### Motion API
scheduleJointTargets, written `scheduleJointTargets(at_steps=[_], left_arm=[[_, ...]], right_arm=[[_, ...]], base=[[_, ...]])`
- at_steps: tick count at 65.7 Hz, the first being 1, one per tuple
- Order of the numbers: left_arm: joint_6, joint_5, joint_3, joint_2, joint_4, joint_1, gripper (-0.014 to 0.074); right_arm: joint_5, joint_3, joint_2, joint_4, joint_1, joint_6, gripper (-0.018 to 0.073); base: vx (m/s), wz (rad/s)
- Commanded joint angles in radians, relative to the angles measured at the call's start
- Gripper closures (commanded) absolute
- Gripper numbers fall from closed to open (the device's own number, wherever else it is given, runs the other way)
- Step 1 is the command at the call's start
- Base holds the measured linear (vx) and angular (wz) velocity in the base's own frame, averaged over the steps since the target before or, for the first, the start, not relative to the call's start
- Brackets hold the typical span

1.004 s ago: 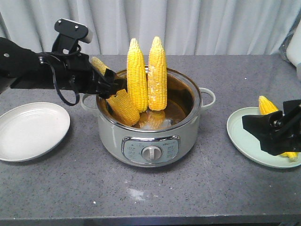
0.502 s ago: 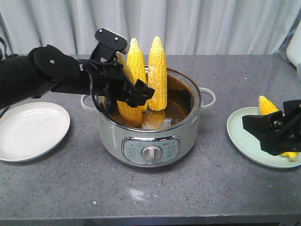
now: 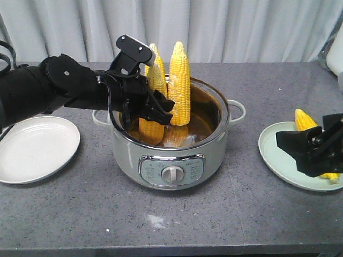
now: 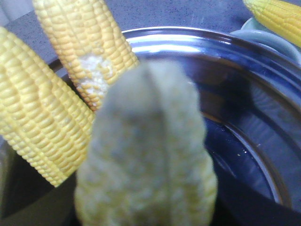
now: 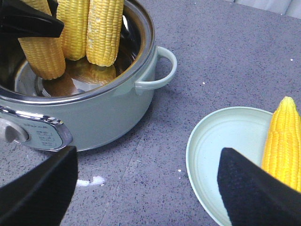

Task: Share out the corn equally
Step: 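Reach the left gripper into the pot and grasp the leaning corn cob, then lift the corn cob out of the pot with the left gripper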

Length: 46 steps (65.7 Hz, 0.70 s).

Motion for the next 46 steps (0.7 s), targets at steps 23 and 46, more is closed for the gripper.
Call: scheduleJointTargets(at_steps=[23, 46], left_arm=[[-0.002, -0.027, -0.034, -0.123, -0.03, -0.005, 0.0362], [0.0, -0.024, -0.034, -0.31, 0.004, -0.005, 0.0359]], right_arm=[[-0.065, -0.024, -0.01, 0.0, -0.002, -0.01, -0.0034], [-0.065, -0.024, -0.01, 0.0, -0.002, -0.01, -0.0034]], base=[[0.0, 0.0], [0.0, 0.0]])
